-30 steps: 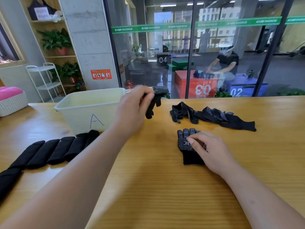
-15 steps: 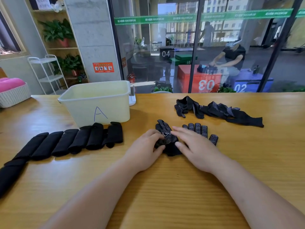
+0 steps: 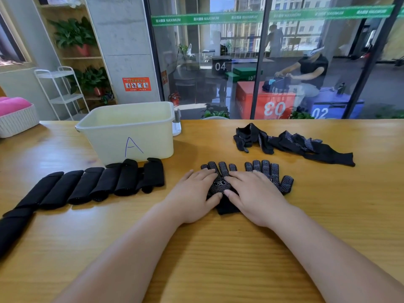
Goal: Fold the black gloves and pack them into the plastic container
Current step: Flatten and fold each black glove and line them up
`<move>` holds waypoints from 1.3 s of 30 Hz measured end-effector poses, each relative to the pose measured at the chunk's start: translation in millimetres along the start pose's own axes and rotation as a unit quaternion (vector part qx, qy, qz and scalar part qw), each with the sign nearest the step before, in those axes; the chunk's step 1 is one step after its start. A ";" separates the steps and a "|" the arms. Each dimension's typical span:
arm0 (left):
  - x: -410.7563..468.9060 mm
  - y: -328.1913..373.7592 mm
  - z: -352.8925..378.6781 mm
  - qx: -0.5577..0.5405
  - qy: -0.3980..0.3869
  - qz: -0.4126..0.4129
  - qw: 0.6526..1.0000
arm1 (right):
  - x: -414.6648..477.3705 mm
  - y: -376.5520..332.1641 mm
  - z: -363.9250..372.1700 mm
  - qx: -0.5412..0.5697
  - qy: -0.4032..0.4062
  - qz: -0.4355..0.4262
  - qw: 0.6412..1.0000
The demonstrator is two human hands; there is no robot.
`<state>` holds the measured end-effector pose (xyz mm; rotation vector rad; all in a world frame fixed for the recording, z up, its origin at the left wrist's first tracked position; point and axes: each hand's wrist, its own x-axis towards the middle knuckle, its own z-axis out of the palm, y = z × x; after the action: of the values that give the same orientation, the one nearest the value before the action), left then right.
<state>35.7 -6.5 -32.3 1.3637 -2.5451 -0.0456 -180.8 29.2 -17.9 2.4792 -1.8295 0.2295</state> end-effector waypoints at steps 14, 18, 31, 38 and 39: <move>-18.2 12.1 -15.2 -0.013 0.025 -0.092 0.995 | -29.9 4.0 -16.0 0.004 -0.013 0.085 0.996; -33.0 28.0 -11.1 0.016 -0.092 -0.062 0.994 | -46.8 -2.0 -17.3 0.018 -0.066 0.056 0.996; -29.2 20.6 -6.6 0.003 -0.065 -0.006 0.998 | -58.1 -21.7 -17.4 -0.005 -0.106 -0.025 0.994; -24.8 30.4 -10.0 -0.024 -0.093 -0.011 0.995 | -48.3 13.5 -14.9 0.096 0.016 0.048 0.994; -20.9 33.5 -12.0 -0.028 -0.071 -0.016 0.997 | -43.3 21.2 -12.7 0.088 0.033 0.099 0.991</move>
<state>22.2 30.6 -20.2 1.4288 -2.6148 -0.2250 -214.6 65.5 -12.9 2.3614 -2.1118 0.4961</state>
